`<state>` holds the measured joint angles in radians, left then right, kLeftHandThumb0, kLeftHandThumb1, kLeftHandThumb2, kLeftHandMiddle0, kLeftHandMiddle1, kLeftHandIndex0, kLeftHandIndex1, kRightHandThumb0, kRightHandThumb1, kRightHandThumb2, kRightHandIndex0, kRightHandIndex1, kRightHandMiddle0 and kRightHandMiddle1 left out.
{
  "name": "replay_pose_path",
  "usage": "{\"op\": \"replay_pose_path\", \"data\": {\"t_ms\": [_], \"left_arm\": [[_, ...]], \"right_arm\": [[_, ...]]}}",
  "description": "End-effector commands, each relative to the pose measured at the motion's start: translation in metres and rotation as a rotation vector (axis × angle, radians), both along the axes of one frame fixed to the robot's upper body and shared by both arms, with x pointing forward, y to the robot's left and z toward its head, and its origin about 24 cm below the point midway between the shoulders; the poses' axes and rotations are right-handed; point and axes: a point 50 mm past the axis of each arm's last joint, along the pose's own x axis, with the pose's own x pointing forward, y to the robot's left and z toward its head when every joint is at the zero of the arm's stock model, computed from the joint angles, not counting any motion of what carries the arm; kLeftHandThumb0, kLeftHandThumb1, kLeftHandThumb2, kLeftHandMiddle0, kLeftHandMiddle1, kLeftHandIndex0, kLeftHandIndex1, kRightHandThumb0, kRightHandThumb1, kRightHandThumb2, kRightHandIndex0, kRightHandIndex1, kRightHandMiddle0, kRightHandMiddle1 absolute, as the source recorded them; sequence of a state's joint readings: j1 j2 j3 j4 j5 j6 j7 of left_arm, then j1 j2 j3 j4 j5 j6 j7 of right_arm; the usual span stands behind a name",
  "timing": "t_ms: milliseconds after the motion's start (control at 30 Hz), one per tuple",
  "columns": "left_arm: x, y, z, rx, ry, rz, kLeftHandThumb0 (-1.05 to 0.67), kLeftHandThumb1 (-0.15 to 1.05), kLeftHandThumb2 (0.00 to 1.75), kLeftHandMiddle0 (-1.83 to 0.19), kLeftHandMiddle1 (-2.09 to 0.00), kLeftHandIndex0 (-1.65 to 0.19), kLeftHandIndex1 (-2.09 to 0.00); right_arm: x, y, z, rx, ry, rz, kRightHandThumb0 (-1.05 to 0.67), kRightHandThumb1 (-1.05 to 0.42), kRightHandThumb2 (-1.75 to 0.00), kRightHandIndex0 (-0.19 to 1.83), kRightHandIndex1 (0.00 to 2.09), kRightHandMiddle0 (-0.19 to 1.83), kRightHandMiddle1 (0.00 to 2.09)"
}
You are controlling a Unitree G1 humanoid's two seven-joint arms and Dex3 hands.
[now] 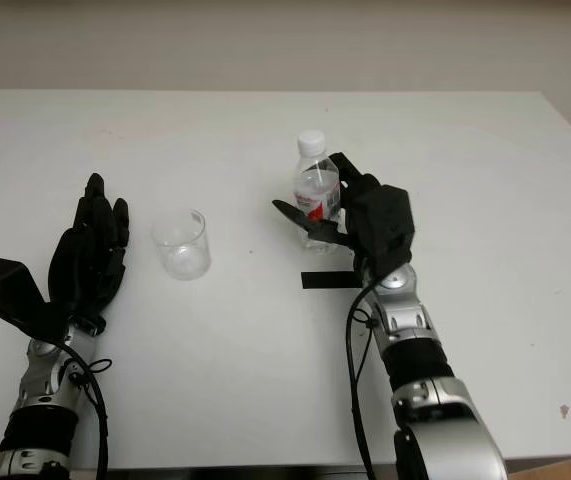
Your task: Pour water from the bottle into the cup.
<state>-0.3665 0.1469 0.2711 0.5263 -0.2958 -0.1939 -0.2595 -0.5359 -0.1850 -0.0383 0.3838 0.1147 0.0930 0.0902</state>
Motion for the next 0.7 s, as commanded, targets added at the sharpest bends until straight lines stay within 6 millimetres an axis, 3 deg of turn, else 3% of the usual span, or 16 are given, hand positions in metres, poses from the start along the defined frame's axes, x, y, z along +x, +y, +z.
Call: {"op": "replay_pose_path", "data": {"t_ms": [0,100,300,533,667], "left_arm": [[-0.009,-0.003,-0.019,-0.016,0.071,0.001,-0.72,1.05,0.65,0.16,-0.06,0.19,-0.04],[-0.010,-0.003,-0.020,-0.020,0.070,-0.003,-0.72,1.05,0.65,0.16,-0.06,0.19,-0.04],[-0.011,-0.003,-0.021,-0.022,0.075,-0.002,-0.73,1.05,0.65,0.16,-0.05,0.19,-0.03],[-0.013,-0.002,-0.021,-0.011,0.076,0.002,-0.73,1.05,0.64,0.16,-0.05,0.19,-0.04],[-0.014,-0.001,-0.021,-0.015,0.081,-0.002,-0.73,1.05,0.65,0.17,-0.05,0.19,-0.03]], "right_arm": [[-0.005,-0.006,0.013,0.028,-0.018,-0.007,-0.39,-1.05,-0.46,1.19,2.09,0.76,2.09],[-0.010,-0.010,0.018,0.048,-0.004,-0.008,-0.41,-1.05,-0.45,1.17,2.09,0.73,2.09],[-0.016,-0.009,0.020,0.052,0.018,0.002,-0.40,-1.05,-0.46,1.24,2.09,0.88,2.09],[-0.016,-0.006,0.009,0.016,0.039,0.003,-0.41,-1.05,-0.49,1.38,2.09,0.96,2.09],[-0.014,-0.005,-0.005,-0.015,0.079,-0.029,-0.41,-1.05,-0.48,1.31,2.09,0.90,2.09]]}}
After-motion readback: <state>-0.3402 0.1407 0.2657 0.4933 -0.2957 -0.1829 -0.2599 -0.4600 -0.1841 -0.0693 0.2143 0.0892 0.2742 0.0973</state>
